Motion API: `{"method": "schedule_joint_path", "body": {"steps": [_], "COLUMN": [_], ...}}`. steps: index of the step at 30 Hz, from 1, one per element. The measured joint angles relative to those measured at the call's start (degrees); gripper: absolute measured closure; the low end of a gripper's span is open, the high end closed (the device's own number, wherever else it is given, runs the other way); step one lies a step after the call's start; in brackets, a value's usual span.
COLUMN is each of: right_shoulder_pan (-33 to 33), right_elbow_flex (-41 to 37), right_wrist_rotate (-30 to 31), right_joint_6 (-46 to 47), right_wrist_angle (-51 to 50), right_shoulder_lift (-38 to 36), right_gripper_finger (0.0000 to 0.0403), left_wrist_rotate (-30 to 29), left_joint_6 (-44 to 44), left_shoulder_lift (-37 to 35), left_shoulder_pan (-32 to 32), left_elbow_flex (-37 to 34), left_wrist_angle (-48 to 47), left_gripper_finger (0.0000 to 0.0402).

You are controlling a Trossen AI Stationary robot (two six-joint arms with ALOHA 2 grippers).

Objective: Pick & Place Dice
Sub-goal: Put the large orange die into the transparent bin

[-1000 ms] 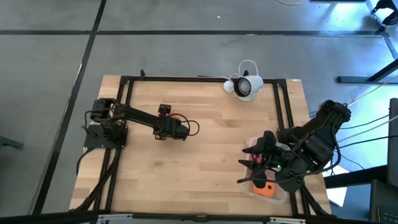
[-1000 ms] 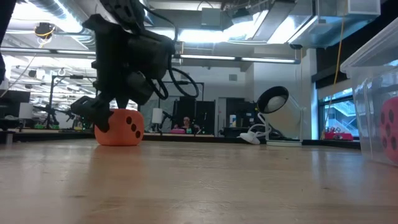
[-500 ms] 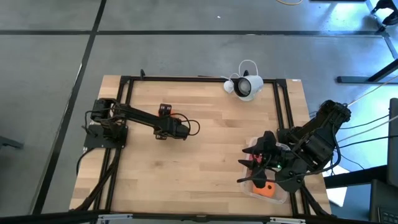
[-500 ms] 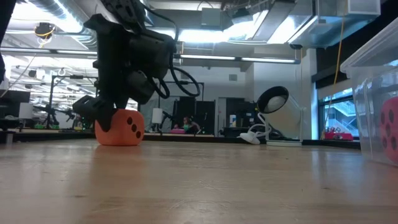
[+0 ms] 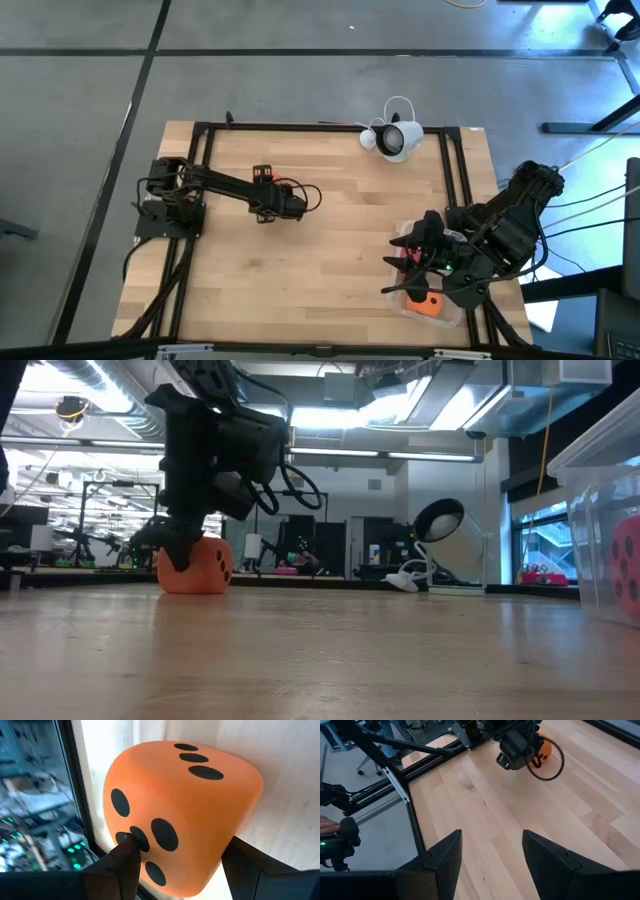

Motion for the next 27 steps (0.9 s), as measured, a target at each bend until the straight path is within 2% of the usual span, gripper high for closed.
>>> {"method": "schedule_joint_path", "body": {"steps": [11,19,23,27], "right_shoulder_pan": [0.0,0.0,0.0,0.0], "right_elbow_flex": [0.0,0.0,0.0,0.0], "right_wrist_rotate": [0.0,0.6,2.1,3.5], "right_joint_6": [-0.4,-0.3,-0.2,-1.3], "right_wrist_angle": [0.0,0.0,0.0,-0.1], "right_shoulder_lift": [0.0,0.0,0.0,0.0], "right_gripper_finger": [0.0197,0.0197,0.0197,0.0197], "left_wrist_rotate": [0.8,2.3,8.1,14.6], "left_joint_6": [-1.9,-2.1,-2.2,-4.1], "left_shoulder_lift": [0.0,-0.9,-4.2,-7.7], "left_shoulder_pan": [0.0,-0.4,-0.7,-0.8], "left_elbow_flex": [0.6,7.7,11.0,11.5], "left_wrist_angle": [-0.2,-4.9,-1.8,1.1], "left_gripper_finger": [0.0202,0.0207,0.0215,0.0229]}}
